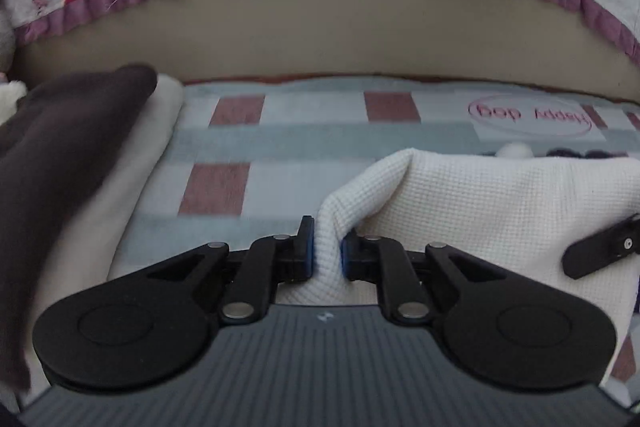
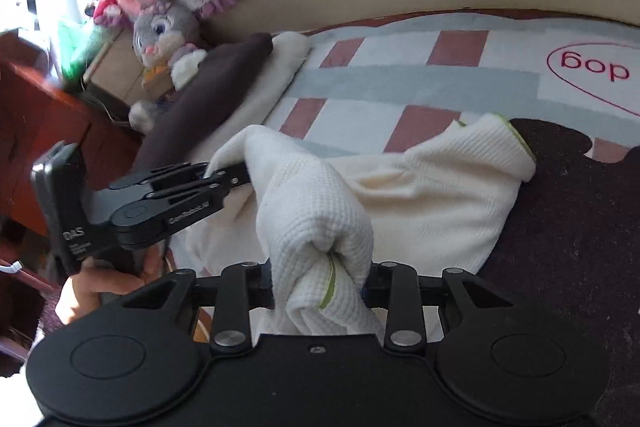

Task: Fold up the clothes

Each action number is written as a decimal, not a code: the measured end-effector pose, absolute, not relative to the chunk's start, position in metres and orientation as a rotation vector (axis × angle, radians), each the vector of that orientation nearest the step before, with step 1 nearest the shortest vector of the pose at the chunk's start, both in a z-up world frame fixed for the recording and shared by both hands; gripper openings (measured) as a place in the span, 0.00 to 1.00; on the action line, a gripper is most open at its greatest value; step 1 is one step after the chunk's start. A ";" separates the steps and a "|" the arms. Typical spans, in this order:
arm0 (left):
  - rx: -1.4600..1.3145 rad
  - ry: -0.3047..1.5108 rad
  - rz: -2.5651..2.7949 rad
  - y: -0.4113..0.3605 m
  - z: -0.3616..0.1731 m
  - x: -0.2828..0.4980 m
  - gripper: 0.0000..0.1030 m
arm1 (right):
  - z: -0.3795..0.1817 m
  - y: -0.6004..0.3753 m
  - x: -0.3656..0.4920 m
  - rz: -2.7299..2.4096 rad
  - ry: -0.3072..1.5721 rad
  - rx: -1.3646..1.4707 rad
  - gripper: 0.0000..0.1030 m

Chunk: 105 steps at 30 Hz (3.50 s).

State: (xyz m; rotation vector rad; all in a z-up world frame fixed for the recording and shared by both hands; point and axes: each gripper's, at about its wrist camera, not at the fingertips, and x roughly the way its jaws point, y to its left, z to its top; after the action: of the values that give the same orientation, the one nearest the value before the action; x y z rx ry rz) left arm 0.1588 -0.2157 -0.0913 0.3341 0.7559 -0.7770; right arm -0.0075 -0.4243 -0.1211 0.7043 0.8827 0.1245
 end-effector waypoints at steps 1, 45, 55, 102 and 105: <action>0.338 0.756 -0.784 -0.221 -0.092 0.163 0.13 | -0.127 -0.431 -0.003 0.101 0.888 0.695 0.37; 0.097 0.962 -0.402 -0.089 -0.133 0.194 0.38 | -0.138 -0.357 -0.073 0.024 0.844 0.566 0.60; 0.173 0.829 -0.516 -0.129 -0.122 0.155 0.37 | -0.123 -0.329 -0.063 0.088 0.750 0.321 0.20; 0.018 1.076 -0.665 -0.112 -0.105 0.146 0.55 | -0.150 -0.413 -0.022 -0.230 0.761 0.218 0.31; -0.135 1.178 -0.666 -0.079 -0.124 0.164 0.56 | -0.152 -0.423 -0.032 -0.382 0.755 0.308 0.76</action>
State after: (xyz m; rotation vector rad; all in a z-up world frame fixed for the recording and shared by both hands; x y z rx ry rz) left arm 0.1639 -0.0792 -0.1240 -0.1351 1.1785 -0.6658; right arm -0.0319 -0.4228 -0.1516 0.3077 0.7553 -0.3817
